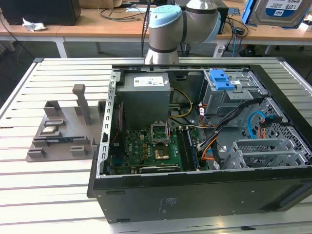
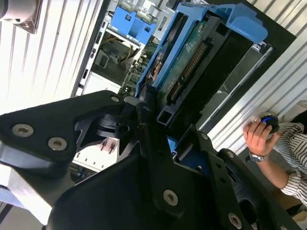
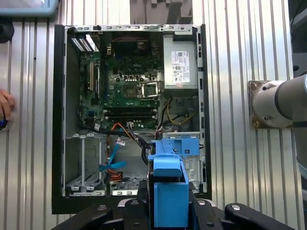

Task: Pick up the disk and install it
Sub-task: 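Pick up the disk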

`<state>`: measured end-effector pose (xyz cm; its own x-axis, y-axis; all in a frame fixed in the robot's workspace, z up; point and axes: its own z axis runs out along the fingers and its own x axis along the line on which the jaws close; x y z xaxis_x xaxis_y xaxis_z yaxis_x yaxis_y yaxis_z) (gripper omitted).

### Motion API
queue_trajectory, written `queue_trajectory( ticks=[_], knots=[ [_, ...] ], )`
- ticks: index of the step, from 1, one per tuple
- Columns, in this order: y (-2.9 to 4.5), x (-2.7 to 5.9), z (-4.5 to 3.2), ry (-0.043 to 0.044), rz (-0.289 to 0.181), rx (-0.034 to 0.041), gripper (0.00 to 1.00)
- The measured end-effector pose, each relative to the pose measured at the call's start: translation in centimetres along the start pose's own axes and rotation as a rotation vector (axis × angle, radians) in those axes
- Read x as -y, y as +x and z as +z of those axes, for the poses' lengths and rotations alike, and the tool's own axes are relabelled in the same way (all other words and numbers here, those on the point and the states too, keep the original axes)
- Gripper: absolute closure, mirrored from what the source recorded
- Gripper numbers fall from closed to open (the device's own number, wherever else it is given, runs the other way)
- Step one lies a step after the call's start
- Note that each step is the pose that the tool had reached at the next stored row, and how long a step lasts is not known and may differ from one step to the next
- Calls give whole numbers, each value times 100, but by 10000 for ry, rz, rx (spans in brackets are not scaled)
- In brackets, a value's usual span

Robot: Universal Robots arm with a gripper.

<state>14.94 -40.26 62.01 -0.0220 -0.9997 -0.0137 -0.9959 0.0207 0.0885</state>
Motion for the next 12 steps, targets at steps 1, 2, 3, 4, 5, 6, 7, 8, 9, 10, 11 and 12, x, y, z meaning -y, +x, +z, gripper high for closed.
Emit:
queue_trajectory(
  ticks=[1,2,3,4,5,6,7,8,9,10,11,12],
  knots=[
    [79,5,19,-4,-16,188,64],
    [108,6,28,-5,-21,243,64],
    [135,9,39,-6,-24,272,64],
    [165,12,53,-6,-26,293,64],
    [191,16,71,-6,-27,303,64],
    [224,22,102,-6,-25,304,64],
    [257,32,149,-6,-25,303,64],
    [283,39,184,-6,-26,303,64],
    [301,42,202,-7,-26,304,64],
    [327,46,220,-7,-26,302,64],
    [380,52,249,-6,-27,301,64],
    [440,57,279,-6,-27,302,64]
  ],
)
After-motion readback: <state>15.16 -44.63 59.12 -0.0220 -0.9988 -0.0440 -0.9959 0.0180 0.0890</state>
